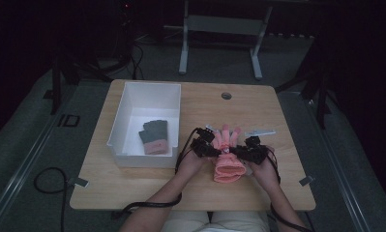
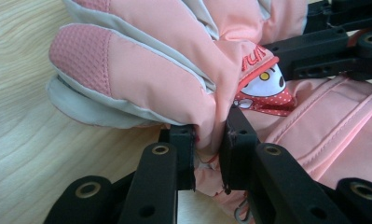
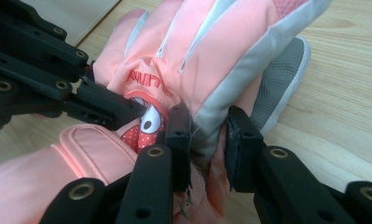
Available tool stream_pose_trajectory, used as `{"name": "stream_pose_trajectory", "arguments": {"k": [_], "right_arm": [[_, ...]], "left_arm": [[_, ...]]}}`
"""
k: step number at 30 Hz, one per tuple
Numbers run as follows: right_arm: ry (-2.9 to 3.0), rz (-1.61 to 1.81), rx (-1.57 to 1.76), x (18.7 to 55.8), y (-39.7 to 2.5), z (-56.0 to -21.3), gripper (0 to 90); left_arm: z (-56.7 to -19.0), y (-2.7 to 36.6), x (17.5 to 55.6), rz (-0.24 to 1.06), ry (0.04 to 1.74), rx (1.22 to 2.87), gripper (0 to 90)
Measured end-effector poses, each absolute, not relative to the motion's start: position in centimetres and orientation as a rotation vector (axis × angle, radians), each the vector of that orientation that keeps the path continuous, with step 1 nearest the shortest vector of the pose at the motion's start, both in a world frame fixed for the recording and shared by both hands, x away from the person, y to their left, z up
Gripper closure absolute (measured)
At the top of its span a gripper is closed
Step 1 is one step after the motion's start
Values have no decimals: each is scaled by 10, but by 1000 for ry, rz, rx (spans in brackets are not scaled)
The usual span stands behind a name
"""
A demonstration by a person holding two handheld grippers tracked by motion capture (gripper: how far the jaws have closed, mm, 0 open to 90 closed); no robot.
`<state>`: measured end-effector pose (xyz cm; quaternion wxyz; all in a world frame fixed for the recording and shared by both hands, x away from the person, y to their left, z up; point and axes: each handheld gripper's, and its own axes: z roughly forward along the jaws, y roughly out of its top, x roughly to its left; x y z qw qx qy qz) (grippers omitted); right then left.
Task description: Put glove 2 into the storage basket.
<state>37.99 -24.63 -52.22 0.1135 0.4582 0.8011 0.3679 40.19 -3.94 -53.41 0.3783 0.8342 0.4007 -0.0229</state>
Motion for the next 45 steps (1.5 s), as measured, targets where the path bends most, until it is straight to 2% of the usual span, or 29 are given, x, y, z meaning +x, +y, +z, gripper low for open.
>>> {"name": "stream_pose_trajectory", "arguments": {"k": [8, 21, 29, 45], "right_arm": [[2315, 1120, 1319, 369, -255, -501, 745], [2194, 1243, 1233, 354, -253, -434, 746], [2131, 1293, 1198, 360, -233, -397, 745], [2124, 1368, 1133, 369, -174, -358, 746]], "left_arm": [[-502, -46, 392, -14, 941, 2156, 784], [-425, -36, 385, 86, 857, 2137, 787], [-382, -18, 388, 192, 845, 2137, 788], [-339, 46, 385, 258, 899, 2109, 789]]}}
